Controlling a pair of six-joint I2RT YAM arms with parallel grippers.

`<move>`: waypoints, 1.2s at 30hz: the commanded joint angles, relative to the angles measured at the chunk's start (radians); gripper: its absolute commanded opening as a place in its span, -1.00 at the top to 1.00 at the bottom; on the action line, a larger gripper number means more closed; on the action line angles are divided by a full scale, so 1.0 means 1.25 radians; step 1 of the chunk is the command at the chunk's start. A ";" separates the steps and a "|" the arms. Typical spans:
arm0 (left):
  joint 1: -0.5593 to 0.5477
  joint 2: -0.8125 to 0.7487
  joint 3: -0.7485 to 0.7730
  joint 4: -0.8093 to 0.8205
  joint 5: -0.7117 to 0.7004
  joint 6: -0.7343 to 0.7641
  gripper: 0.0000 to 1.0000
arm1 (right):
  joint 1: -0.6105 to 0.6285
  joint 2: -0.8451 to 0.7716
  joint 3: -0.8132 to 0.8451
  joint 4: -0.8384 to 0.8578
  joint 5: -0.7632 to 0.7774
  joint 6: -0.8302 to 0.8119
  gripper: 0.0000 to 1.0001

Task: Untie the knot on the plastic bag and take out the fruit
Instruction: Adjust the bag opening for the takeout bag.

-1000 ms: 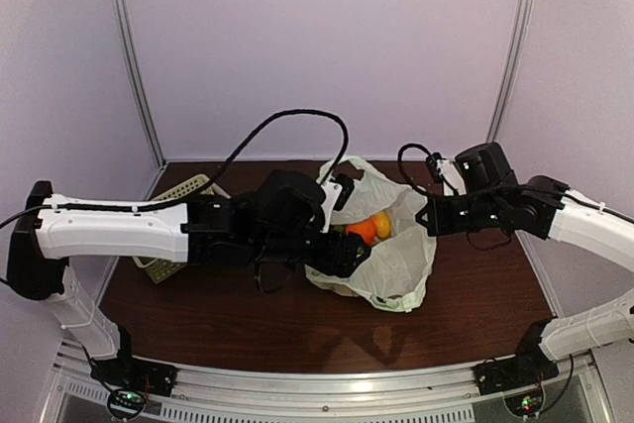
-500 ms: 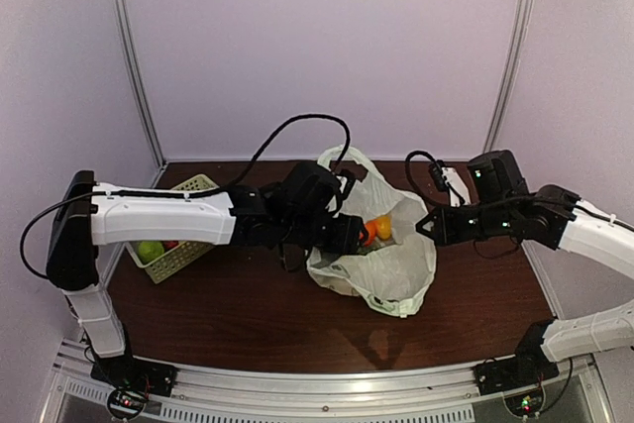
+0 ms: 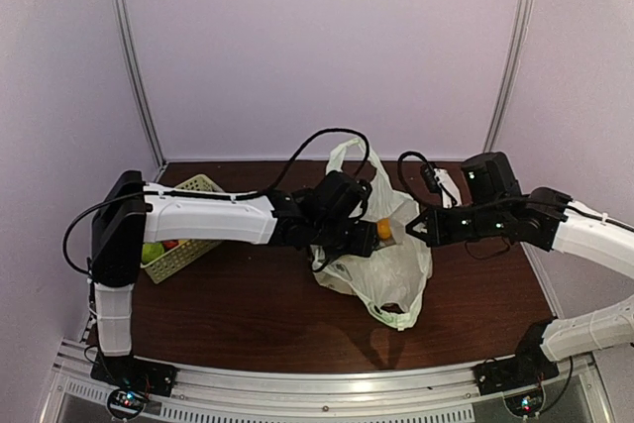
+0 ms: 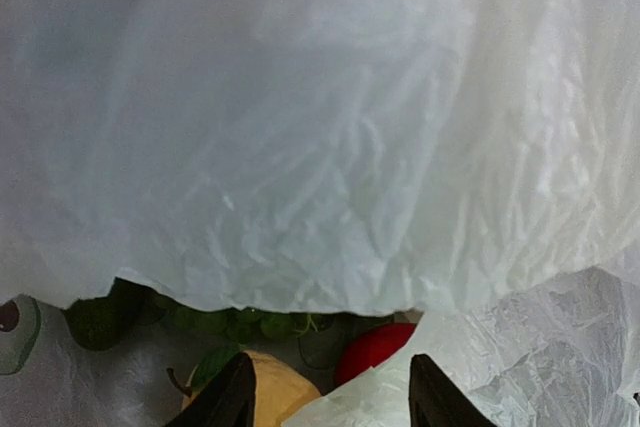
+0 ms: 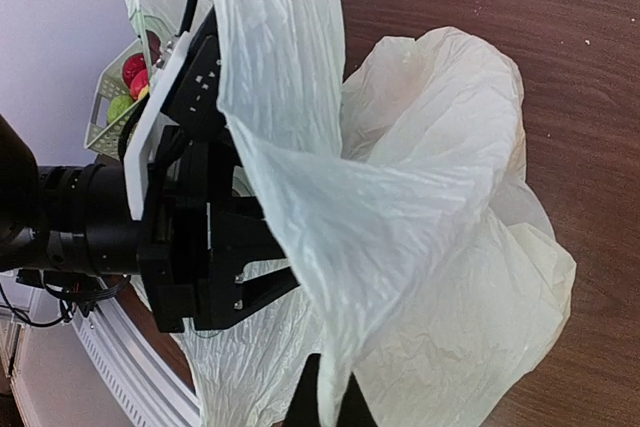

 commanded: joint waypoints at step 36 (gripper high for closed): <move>0.062 0.124 0.100 0.035 -0.029 0.041 -0.62 | 0.044 0.048 -0.015 0.119 -0.005 0.071 1.00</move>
